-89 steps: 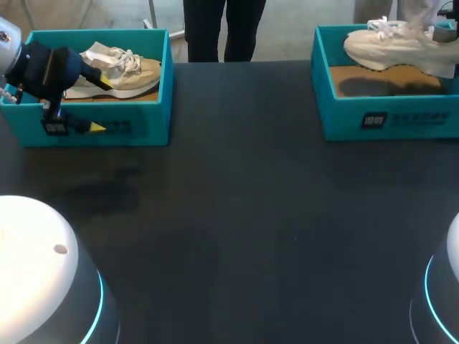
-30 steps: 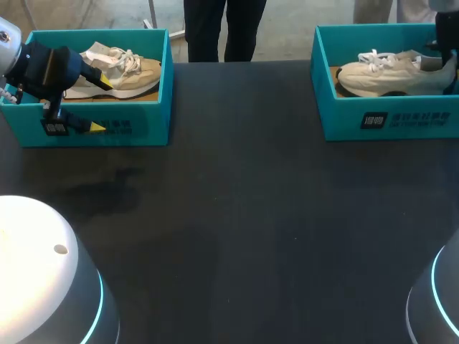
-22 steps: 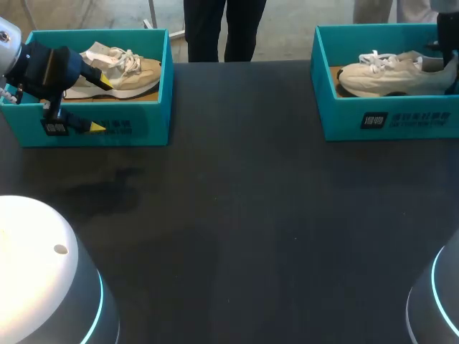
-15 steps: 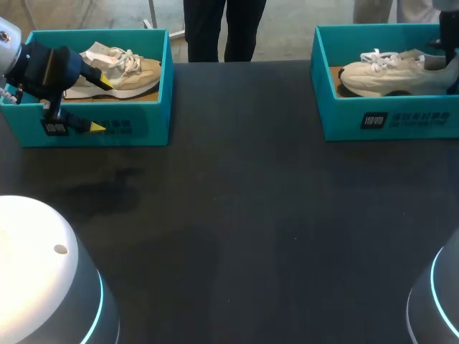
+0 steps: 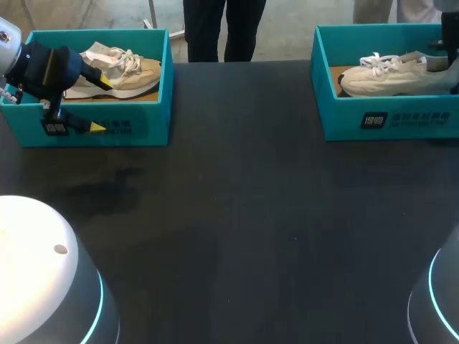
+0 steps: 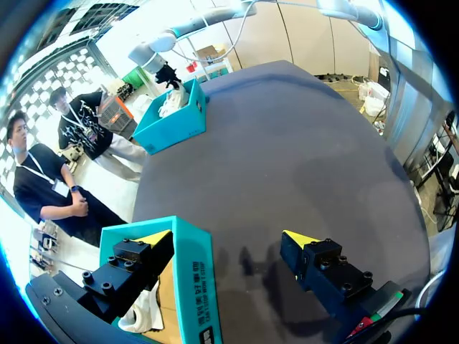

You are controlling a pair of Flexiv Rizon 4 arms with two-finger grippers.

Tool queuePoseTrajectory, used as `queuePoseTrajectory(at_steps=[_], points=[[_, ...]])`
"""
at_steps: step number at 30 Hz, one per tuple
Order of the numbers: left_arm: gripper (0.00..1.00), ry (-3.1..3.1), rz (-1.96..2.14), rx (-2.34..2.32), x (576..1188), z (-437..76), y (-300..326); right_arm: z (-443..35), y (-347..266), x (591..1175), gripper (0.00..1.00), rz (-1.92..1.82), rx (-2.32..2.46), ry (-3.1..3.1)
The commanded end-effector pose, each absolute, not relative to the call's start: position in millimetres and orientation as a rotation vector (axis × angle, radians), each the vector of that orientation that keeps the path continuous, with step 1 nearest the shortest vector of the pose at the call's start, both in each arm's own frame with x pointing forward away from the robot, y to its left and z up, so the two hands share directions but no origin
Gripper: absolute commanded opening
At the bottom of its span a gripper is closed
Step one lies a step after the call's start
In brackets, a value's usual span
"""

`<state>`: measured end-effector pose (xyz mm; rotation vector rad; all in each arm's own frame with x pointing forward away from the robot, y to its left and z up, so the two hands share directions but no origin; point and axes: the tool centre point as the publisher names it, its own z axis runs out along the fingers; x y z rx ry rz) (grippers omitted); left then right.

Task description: Take the shoe out of the shoebox, open the shoe tongue, remove and reinsert the insole, then place the shoe into the shoebox

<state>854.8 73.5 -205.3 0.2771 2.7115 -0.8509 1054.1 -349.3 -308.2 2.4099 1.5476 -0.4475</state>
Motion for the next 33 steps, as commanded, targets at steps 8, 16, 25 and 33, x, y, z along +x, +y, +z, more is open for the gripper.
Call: queuePoseTrajectory(at_steps=[8,16,25,33], points=[[1.00,2.713,-0.847,0.277,854,-205,73,-299,-347,1041,0.00,-0.418,2.357,1.608],[1.00,2.713,-0.847,0.277,854,-205,73,-300,-344,1032,0.00,-0.410,2.347,1.624],[1.00,2.713,-0.847,0.277,854,-205,73,-305,-339,1023,0.00,-0.409,2.314,1.663],[1.00,2.713,-0.847,0.277,854,-205,73,-314,-336,1014,0.00,-0.408,2.311,1.683]])
